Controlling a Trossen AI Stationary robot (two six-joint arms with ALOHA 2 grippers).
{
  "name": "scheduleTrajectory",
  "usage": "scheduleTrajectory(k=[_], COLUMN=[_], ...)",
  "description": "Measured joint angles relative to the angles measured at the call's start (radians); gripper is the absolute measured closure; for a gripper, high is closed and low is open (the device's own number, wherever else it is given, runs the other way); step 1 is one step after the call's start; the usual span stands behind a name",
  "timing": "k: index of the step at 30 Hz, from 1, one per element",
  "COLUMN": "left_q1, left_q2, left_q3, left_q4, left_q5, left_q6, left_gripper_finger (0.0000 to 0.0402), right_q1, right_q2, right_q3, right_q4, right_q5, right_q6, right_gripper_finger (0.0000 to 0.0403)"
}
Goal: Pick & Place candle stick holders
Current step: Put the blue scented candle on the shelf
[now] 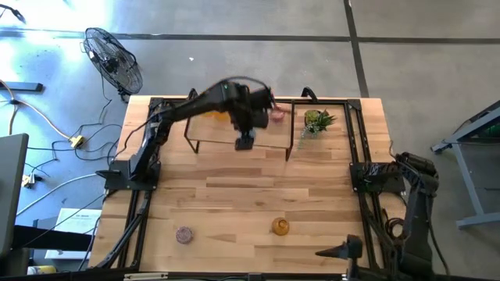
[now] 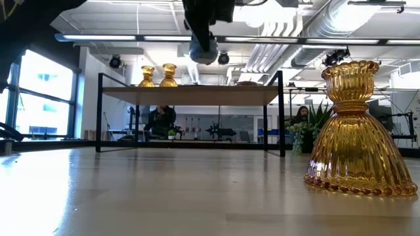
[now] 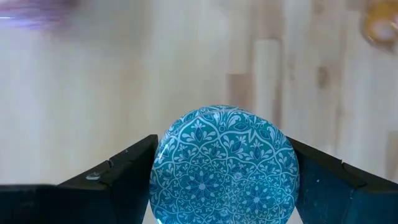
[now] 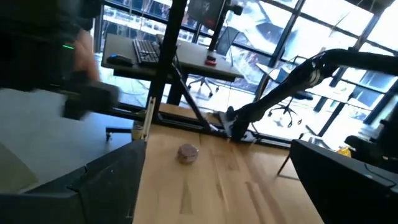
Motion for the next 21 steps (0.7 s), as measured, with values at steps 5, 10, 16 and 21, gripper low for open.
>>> scheduleTrajectory(k=[5, 10, 16, 21], left_q1=[0.112, 0.178, 0.226, 0.234], left_q2=[0.001, 0.001, 0.019, 0.068], left_q3=[0.000, 0.000, 0.001, 0.000], left_q4=[0.098, 0.182, 0.266, 0.275], left_q5=[0.128, 0.185, 0.247, 0.253], left_q6=[0.036, 0.044, 0.075, 0.071], left_gripper_finger=[0.0104, 0.0104, 0.0104, 0.0104], right_q1=[0.012, 0.001, -0.013, -0.019], right_q2=[0.000, 0.000, -0.005, -0.025], right_q3=[0.000, 0.000, 0.000, 0.000], right_q4=[-0.008, -0.030, -0.055, -0.067], right_q5=[0.034, 0.034, 0.036, 0.034], right_q6=[-0.029, -0.062, -0.091, -0.101], right_gripper_finger=[0.0007, 0.0007, 0.0007, 0.0007])
